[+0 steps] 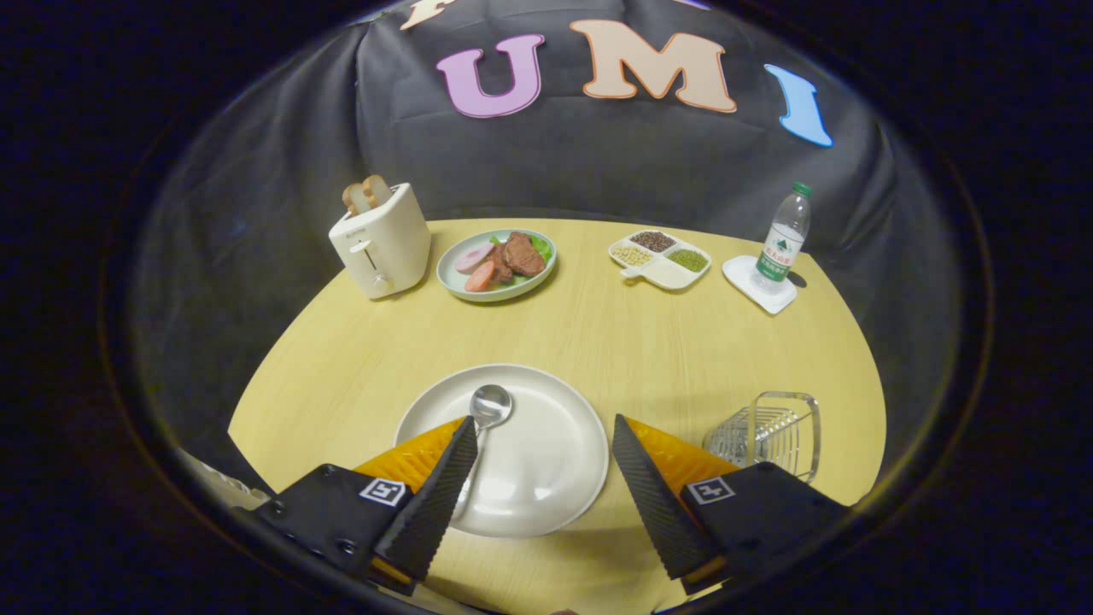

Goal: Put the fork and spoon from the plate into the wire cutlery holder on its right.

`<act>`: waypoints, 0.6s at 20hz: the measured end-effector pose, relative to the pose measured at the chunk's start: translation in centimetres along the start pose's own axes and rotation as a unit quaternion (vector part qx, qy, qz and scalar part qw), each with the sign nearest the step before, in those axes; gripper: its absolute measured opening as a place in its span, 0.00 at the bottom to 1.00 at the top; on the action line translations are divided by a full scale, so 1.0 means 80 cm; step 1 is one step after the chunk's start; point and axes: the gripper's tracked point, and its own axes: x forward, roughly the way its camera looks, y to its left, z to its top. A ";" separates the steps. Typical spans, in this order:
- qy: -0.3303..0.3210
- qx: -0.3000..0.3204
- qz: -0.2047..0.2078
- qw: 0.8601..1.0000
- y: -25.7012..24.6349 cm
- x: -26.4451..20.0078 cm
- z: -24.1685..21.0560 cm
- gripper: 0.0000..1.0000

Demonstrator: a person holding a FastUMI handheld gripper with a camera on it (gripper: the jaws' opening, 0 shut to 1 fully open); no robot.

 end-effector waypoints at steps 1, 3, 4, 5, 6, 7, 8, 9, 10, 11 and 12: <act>0.001 -0.003 0.001 1.000 0.007 0.005 -0.004 1.00; 0.003 -0.006 0.007 1.000 0.022 0.012 -0.010 1.00; 0.008 -0.007 0.009 1.000 0.029 0.015 -0.015 1.00; 0.013 -0.008 0.011 1.000 0.036 0.019 -0.021 1.00; 0.018 -0.009 0.013 1.000 0.041 0.023 -0.026 1.00; 0.024 -0.011 0.015 1.000 0.047 0.026 -0.033 1.00; 0.030 -0.013 0.017 0.999 0.052 0.031 -0.038 1.00; 0.035 -0.014 0.018 0.999 0.056 0.033 -0.043 1.00; 0.040 -0.016 0.020 0.999 0.061 0.036 -0.047 1.00; 0.042 -0.018 0.020 0.999 0.065 0.041 -0.051 1.00; 0.045 -0.021 0.021 0.999 0.068 0.043 -0.053 1.00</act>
